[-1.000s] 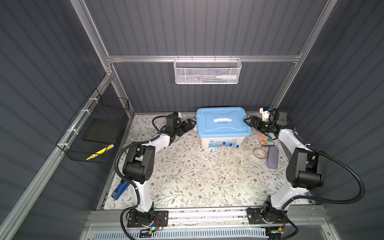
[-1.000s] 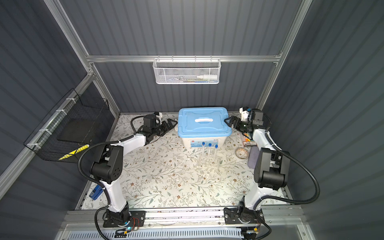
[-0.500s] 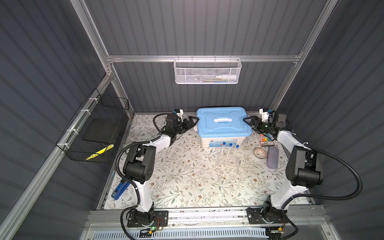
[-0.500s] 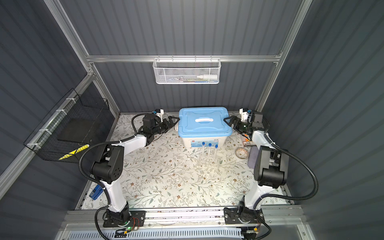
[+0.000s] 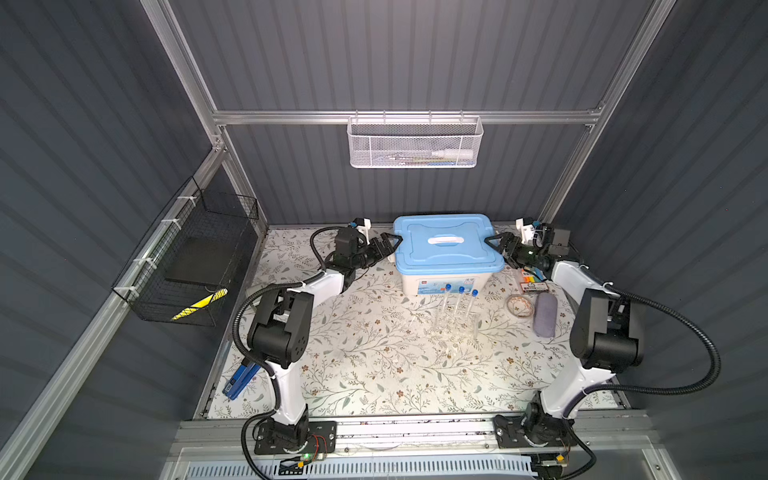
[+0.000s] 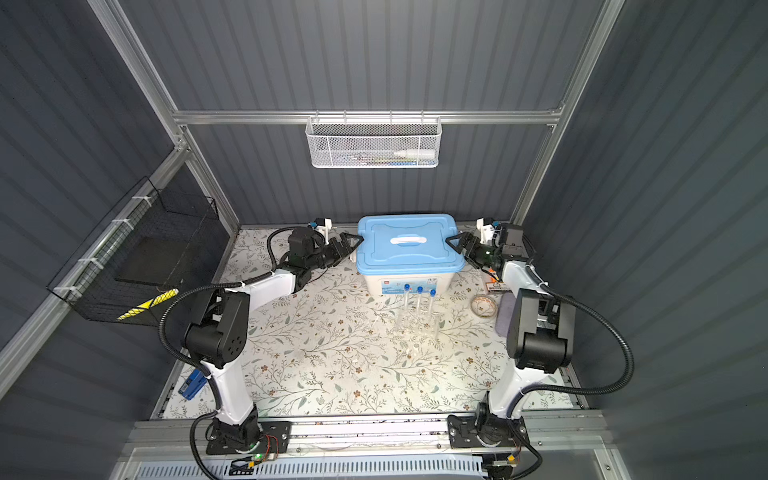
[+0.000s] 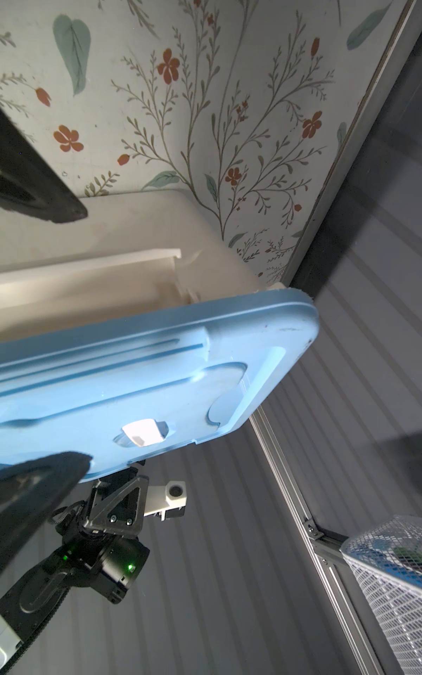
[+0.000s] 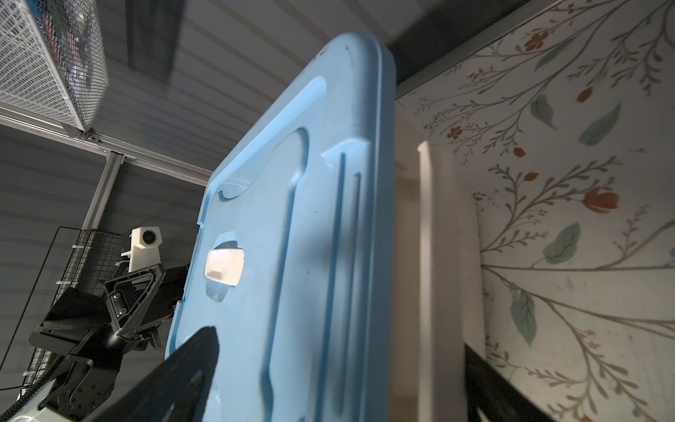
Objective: Organize the chemistry lab equipment
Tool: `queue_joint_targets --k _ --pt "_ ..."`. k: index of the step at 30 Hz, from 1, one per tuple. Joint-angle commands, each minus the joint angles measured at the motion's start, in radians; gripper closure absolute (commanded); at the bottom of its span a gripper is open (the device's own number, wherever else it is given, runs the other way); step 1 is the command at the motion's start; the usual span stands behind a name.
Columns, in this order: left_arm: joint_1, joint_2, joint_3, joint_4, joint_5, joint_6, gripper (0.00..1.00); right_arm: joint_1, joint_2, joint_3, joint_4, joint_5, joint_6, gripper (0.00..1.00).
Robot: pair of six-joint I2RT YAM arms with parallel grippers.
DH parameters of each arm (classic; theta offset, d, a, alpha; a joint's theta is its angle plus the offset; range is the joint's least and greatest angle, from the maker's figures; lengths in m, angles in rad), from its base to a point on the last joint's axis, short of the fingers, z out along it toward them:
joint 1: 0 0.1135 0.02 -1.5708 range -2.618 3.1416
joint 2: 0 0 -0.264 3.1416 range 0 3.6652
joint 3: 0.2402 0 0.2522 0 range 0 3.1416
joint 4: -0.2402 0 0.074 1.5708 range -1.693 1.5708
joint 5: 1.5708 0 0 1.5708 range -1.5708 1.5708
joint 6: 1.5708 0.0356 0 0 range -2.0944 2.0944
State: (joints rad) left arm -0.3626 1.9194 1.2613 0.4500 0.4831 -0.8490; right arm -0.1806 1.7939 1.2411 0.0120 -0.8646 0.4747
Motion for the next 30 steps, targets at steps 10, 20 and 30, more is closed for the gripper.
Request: queue_joint_targets --k 10,20,30 --pt "-0.035 0.044 0.047 0.027 0.059 -0.039 0.0 0.014 -0.037 0.004 -0.027 0.031 -0.037 0.1" --pt "-0.038 0.03 0.059 0.01 0.047 -0.046 0.03 0.049 -0.101 0.004 -0.112 0.142 -0.148 0.15" --pt "-0.045 0.0 0.087 -0.053 0.029 -0.012 0.12 0.081 -0.148 0.018 -0.173 0.211 -0.213 0.17"
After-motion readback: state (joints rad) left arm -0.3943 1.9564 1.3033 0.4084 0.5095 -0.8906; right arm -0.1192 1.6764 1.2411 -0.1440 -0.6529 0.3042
